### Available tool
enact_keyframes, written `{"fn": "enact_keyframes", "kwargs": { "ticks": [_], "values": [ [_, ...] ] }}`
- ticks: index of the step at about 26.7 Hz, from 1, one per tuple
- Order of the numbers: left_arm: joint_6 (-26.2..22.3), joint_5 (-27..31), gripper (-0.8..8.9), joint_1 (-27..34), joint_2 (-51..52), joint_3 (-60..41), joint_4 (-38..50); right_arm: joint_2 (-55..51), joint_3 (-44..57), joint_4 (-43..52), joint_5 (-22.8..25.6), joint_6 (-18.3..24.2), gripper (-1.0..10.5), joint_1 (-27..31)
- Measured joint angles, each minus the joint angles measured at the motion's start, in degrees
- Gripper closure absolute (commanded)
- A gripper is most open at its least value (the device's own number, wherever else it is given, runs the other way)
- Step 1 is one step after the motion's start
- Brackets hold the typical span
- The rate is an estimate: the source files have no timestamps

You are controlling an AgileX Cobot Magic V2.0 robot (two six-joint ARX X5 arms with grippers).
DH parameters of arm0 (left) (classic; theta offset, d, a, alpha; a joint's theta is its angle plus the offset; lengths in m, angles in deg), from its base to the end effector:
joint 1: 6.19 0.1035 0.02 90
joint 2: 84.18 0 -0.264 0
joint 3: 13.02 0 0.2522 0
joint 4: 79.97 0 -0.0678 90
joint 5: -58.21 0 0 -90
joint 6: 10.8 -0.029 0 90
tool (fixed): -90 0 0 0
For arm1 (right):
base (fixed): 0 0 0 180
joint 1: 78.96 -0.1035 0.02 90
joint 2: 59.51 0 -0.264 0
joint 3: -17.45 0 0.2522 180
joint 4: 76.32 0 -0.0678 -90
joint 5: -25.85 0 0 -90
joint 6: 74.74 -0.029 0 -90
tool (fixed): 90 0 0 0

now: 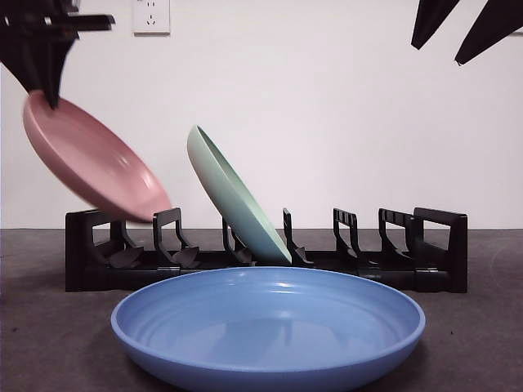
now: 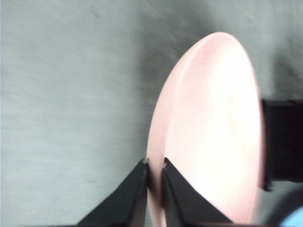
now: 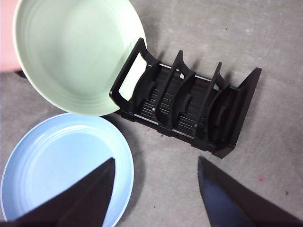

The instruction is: Place the plate

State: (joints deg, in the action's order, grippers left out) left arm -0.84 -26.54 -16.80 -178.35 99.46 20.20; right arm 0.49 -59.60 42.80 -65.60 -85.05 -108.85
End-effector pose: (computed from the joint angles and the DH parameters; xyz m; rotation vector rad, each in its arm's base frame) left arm 0.3197 -0.0572 0.3611 -0.0089 1.0660 0.0083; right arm 0.1721 0.0998 0.3390 -0.0229 0.7929 0.4495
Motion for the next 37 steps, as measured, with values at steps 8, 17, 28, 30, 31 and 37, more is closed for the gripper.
{"fn": "enact_keyframes", "kwargs": {
  "ticks": [8, 17, 28, 30, 31, 37],
  "values": [
    [-2.5, 4.0, 7.97, 2.4, 1.4, 5.7, -9.4, 0.0, 0.0, 0.0, 2.3, 0.9, 6.7, 0.0],
    [-2.7, 1.5, 7.97, 2.6, 13.1, -0.7, -8.6, 0.0, 0.0, 1.0, 3.1, 2.0, 6.7, 0.0],
    [-1.7, -7.3, 7.98, 2.6, 37.2, -25.7, -4.1, 0.0, 0.0, 1.2, 3.1, 3.0, 6.7, 0.0],
    [-1.1, -8.7, 7.98, 2.6, 41.1, -28.5, -4.4, 0.0, 0.0, 1.4, 3.1, 3.0, 6.7, 0.0],
    [-0.7, -9.9, 7.98, 2.6, 43.1, -30.0, -4.4, 0.0, 0.0, 1.5, 3.0, 3.0, 6.7, 0.0],
    [4.0, -18.1, 7.99, 2.4, 48.4, -35.7, -3.2, 0.0, 0.0, 1.5, 3.0, 3.0, 6.7, 0.0]
  ]
}}
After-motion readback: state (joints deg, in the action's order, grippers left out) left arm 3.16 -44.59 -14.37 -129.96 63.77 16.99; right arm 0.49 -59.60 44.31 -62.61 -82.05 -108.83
